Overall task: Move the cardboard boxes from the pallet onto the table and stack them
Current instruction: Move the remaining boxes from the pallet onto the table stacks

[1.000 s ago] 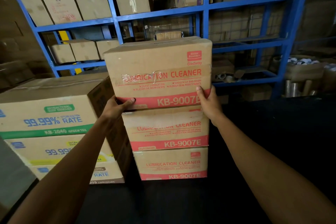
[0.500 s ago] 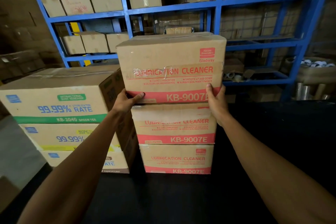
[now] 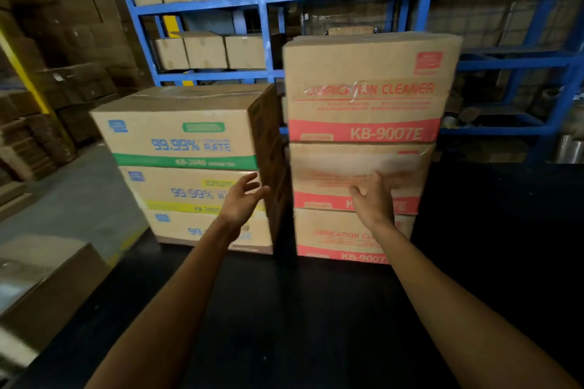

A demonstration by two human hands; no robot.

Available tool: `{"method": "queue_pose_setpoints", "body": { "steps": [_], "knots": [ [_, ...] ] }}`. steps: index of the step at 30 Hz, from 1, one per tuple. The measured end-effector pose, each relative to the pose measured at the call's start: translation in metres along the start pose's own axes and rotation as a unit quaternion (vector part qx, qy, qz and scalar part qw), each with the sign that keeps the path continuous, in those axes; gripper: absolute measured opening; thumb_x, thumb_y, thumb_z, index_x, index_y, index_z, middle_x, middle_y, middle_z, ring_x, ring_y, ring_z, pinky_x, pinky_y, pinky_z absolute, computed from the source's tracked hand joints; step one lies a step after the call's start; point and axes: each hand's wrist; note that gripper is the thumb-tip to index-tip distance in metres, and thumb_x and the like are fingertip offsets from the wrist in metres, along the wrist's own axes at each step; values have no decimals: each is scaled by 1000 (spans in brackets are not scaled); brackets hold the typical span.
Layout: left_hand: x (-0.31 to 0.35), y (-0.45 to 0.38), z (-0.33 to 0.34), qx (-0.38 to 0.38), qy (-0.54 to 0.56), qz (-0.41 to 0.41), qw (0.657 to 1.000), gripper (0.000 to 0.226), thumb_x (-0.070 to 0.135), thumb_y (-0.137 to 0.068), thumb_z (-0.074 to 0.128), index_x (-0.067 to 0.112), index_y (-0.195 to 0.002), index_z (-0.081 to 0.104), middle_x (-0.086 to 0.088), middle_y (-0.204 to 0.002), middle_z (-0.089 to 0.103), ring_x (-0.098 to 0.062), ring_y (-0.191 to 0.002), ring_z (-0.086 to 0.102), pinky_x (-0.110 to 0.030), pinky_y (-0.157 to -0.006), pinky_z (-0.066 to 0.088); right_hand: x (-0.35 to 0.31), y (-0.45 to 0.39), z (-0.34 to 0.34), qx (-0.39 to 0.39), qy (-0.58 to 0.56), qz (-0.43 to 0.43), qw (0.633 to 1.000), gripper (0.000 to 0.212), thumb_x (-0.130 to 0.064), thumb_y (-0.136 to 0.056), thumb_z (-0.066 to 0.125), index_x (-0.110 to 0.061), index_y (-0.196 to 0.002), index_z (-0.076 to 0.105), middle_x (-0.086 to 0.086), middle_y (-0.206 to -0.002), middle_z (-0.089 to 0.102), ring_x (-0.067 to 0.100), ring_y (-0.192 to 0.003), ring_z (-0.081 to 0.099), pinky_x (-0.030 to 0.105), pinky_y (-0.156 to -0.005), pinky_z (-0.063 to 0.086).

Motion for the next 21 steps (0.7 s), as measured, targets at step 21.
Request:
{"method": "queue_pose_setpoints", "body": {
  "steps": [21],
  "knots": [
    [-212,234,-474,225,-36,-126,966,24,16,-97,62,12,-120,66,-4,-100,66,-15,-84,62,-21,-71,50,-189,375,410,-396,17,-193,898,28,-31,-97,61,-17,-121,66,1,-113,72,16,-99,68,31,-90,52]
  ]
}}
Point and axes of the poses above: each hand's wrist, its own y-axis away from the middle knuckle, its own z-axis out of the palm, x = y × z
